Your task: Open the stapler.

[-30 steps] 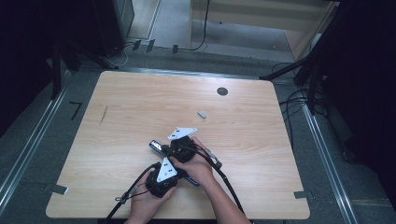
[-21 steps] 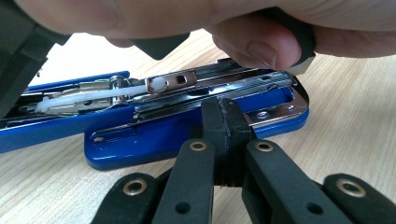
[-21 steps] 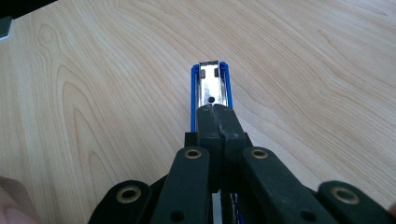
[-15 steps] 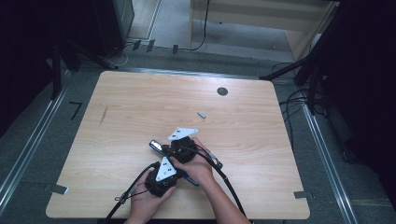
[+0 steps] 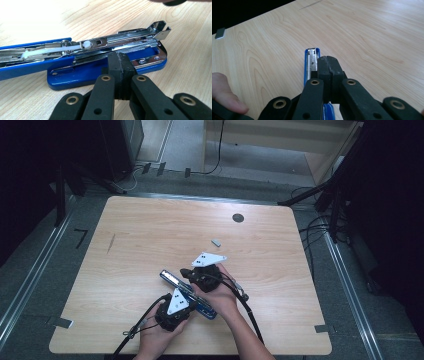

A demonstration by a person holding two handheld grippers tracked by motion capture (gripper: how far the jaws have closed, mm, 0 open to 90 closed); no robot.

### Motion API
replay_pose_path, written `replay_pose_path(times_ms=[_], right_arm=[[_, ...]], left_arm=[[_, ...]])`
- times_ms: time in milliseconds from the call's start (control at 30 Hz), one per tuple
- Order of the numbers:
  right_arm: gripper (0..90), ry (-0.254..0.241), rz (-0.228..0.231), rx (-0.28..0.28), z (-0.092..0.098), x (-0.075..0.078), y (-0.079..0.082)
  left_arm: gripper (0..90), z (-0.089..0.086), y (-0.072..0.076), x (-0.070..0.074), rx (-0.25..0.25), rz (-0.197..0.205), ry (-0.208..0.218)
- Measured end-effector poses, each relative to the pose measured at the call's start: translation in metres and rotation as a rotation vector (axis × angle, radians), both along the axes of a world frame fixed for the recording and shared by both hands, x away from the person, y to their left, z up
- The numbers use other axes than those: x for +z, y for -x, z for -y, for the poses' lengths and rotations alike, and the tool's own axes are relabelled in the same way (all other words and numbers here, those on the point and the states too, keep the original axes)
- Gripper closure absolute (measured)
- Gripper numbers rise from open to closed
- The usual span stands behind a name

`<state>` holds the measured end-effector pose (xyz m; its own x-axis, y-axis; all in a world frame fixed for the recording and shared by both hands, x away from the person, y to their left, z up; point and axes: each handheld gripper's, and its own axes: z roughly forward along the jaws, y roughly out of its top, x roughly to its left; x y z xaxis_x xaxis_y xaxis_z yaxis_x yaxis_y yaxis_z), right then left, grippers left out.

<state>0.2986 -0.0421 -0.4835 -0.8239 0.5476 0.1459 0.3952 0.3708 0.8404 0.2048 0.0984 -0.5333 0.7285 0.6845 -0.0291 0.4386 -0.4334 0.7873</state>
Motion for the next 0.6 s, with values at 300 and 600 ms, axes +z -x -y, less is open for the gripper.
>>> replay_pose_path(times_ms=[300, 600], right_arm=[[85.2, -0.005, 0.018, -0.047, 0.026, 0.002, -0.005], [81.4, 0.020, 0.031, -0.098, 0.044, 0.000, -0.013]], left_arm=[[90.0, 0.000, 0.000, 0.000, -0.002, -0.001, -0.002], [90.0, 0.000, 0.000, 0.000, -0.002, -0.002, -0.002]])
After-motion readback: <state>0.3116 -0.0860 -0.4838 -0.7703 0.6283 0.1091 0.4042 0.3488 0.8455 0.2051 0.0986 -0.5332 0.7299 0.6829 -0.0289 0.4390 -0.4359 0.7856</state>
